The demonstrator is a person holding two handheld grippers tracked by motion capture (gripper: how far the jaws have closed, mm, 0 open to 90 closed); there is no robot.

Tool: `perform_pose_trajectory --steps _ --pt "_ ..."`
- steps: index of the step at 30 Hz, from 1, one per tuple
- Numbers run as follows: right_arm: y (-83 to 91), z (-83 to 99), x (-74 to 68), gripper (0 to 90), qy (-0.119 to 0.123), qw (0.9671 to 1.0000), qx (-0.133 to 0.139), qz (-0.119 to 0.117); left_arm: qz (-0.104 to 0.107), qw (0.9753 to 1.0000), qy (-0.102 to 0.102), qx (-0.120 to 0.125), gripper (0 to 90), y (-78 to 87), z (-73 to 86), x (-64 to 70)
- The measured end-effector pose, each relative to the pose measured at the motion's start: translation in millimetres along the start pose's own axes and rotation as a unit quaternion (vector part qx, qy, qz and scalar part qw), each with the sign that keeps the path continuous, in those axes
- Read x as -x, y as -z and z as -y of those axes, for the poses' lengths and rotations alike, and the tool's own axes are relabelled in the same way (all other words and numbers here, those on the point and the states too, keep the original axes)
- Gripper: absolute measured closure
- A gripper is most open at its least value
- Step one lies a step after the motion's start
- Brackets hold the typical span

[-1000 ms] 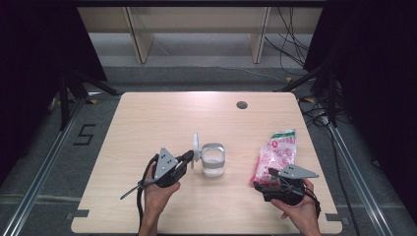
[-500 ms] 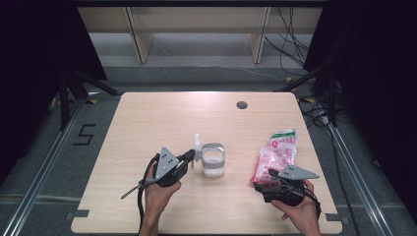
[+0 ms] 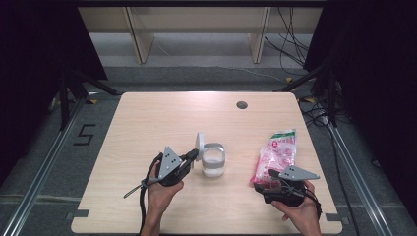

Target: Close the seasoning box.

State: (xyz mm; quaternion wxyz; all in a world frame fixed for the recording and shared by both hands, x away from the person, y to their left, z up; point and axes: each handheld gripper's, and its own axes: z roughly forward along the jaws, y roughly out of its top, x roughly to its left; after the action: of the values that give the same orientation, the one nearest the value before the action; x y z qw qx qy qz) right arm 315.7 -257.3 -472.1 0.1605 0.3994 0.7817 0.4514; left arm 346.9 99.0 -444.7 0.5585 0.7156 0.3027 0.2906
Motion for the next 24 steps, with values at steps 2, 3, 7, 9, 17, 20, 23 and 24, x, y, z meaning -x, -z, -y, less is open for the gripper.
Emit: perform_pose_trajectory --steps 2,3,7,9,17,20,23,24 --pt "-0.3 -0.2 1.7 24.1 0.010 0.9999 0.001 0.004 0.005 1.0000 0.001 0.007 88.9 -1.1 -0.8 1.0" --pt "0.1 -0.2 1.7 24.2 0.011 0.9999 0.000 0.002 0.002 1.0000 -0.002 0.001 88.9 0.0 -2.0 1.8" --pt "0.2 0.2 1.3 24.2 0.011 0.9999 -0.002 0.001 0.004 1.0000 -0.001 0.003 88.8 -0.9 -2.8 3.4" --pt "-0.6 0.2 1.9 24.2 0.013 0.9999 -0.001 -0.003 0.006 1.0000 -0.003 0.003 88.8 -1.5 -2.9 3.7" --pt "-0.7 0.6 2.3 24.2 0.013 0.9999 -0.002 -0.002 0.011 0.9999 -0.003 0.001 88.6 -4.2 -4.3 8.7" --pt "0.4 0.1 2.1 24.2 0.012 0.9999 -0.005 0.000 0.015 0.9999 -0.005 0.003 87.4 -4.1 -4.7 9.7" --pt "-0.6 0.7 1.9 24.2 0.011 0.9999 0.000 0.000 0.019 0.9998 0.000 0.004 84.5 -3.0 -4.3 9.9" --pt "-0.6 0.6 2.1 24.2 0.011 0.9999 0.000 -0.004 0.023 0.9997 0.003 0.004 83.1 -2.2 -3.8 10.3"
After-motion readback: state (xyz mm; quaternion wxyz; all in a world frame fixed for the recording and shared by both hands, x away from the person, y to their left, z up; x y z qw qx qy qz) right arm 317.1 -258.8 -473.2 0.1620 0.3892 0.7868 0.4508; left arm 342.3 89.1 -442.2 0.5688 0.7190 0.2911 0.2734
